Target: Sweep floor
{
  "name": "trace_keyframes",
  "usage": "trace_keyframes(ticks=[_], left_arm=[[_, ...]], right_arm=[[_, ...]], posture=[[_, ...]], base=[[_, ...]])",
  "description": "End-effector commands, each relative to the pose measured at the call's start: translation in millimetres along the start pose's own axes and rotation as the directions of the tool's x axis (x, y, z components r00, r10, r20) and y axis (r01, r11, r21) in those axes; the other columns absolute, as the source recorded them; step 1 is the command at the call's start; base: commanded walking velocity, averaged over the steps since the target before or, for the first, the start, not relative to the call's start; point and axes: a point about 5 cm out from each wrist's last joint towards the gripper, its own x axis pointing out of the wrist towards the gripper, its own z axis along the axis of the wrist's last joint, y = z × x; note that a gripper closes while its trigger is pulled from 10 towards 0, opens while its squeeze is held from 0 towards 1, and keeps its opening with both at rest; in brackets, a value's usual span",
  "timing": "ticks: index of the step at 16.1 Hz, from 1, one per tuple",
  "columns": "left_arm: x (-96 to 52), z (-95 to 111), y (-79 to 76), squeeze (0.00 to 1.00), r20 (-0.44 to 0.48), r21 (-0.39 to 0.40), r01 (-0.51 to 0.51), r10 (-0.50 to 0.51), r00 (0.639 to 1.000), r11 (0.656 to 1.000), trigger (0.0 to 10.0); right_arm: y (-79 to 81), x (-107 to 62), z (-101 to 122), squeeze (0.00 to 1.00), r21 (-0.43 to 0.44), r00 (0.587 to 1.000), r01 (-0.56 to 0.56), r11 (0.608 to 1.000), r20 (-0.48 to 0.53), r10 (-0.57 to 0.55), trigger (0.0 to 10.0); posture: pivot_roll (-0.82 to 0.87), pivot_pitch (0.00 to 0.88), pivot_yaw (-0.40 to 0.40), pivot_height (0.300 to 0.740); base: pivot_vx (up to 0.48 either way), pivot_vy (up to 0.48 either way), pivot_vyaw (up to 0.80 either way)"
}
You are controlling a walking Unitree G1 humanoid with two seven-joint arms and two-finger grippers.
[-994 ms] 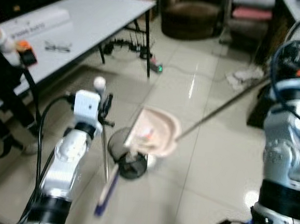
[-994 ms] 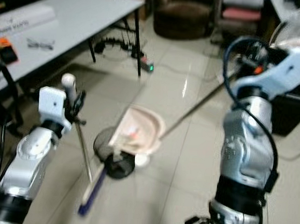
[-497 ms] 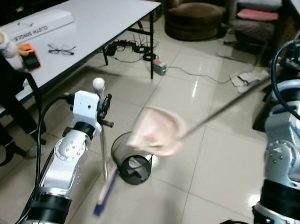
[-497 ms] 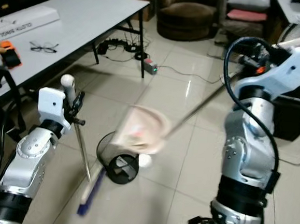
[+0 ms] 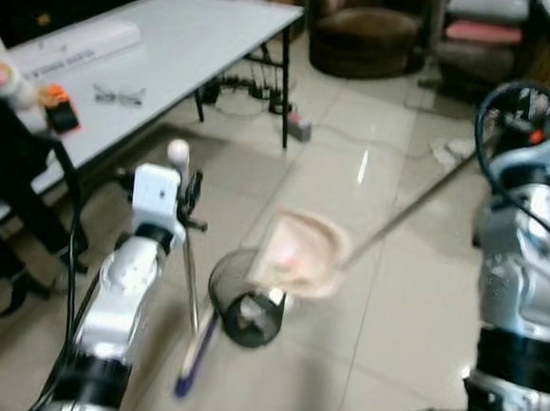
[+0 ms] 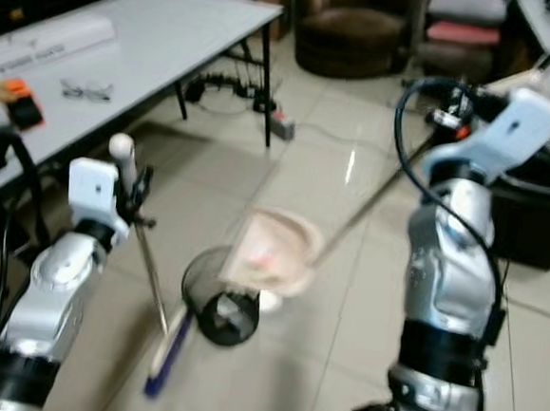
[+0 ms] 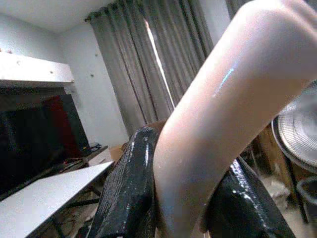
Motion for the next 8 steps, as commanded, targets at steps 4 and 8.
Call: trace_keyframes(ticks=[4, 8], left_arm=[[1.7, 6.0, 7.8, 0.00, 0.025, 0.025, -0.033, 0.032, 0.999, 0.999, 10.0], [1.6, 4.5, 5.2, 0.00, 0.021, 0.023, -0.027, 0.026, 0.999, 0.999, 10.0]], right_arm=[[25.4, 9.6, 7.9, 0.00, 0.003, 0.989, -0.113, 0.994, 0.093, 0.112, 10.0], [33.6, 15.0, -0.8, 0.00, -0.048, 0.985, -0.137, 0.989, 0.101, 0.142, 10.0]], posture=[[-0.10, 0.000, 0.058, 0.740], [-0.10, 0.000, 0.055, 0.740]], base=[[0.000, 0.000, 0.00], [0.000, 0.000, 0.00]])
